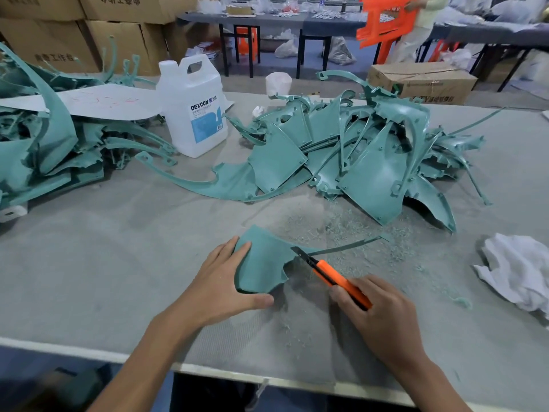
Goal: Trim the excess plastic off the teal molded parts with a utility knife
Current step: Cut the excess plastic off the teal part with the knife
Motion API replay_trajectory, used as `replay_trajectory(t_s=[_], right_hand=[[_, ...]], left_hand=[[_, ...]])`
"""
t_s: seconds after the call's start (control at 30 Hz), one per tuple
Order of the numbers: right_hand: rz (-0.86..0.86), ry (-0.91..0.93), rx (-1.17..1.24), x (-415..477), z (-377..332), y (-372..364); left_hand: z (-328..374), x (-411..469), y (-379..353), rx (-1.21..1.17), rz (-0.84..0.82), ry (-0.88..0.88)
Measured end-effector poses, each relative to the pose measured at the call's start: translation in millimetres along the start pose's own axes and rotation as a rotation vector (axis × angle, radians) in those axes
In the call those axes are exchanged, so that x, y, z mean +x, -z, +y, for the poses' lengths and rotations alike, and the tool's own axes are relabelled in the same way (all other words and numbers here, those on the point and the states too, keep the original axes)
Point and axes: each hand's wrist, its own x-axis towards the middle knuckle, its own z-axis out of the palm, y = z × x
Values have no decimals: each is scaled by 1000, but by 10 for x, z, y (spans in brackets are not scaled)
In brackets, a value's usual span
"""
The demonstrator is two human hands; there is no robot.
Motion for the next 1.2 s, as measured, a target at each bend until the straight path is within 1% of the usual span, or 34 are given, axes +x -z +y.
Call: replay_trajectory(t_s=[0.07,0.13,0.2,0.27,0.43,0.53,0.63,0.7,0.83,1.0,1.07,1.13,1.2], right_hand=[[19,-6,16,1,-3,-6],[34,14,30,-8,-12,-5],[14,46,12,-19,-26,-3],[-6,54,-32,-19,-38,-7],[-13,-2,-87,-3,-49,-36],[-4,-45,-78,7,-26,-36],[-15,6,-32,-2,-21,-16],[-23,39,-50,-17,-31,-22],[6,-48,-91,2,-8,-58],[-11,-2,-59,-3,29,-55],[5,-48,-92,-2,25,-71],[33,-66,-110,-6,33,-84],[63,-91,-63,-6,62,-75]], left_hand=[[58,11,-29,7,89,21],[194,73,-94,71,212,45],[314,146,-145,91,292,69],[359,198,-173,91,326,83],[342,206,-204,109,350,82],[350,198,-208,117,357,84],[348,186,-210,103,354,87],[349,181,-212,97,357,88],[365,179,-210,111,350,94],[391,157,-187,128,332,100],[403,148,-164,153,295,94],[393,133,-126,197,208,79],[373,107,-87,227,143,56]])
